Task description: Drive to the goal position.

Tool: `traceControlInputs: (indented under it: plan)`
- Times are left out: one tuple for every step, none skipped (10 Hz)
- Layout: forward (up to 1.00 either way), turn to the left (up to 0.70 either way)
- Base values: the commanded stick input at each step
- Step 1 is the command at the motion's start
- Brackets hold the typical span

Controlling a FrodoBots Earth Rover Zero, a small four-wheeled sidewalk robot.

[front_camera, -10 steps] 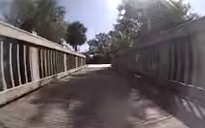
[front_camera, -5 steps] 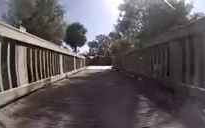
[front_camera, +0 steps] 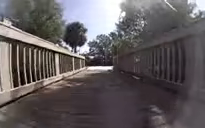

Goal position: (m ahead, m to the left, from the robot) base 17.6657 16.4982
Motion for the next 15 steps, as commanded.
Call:
traceControlInputs:
  plan:
    - [0.70,0.00]
    - [0.70,0.00]
    - [0.70,0.00]
    - [0.70,0.00]
    - [0.70,0.00]
    - [0.70,0.00]
    - [0.70,0.00]
    - [0.70,0.00]
    - [0.70,0.00]
    - [0.70,0.00]
    - [0.70,0.00]
    - [0.70,0.00]
    - [0.70,0.00]
    - [0.70,0.00]
    - [0.70,0.00]
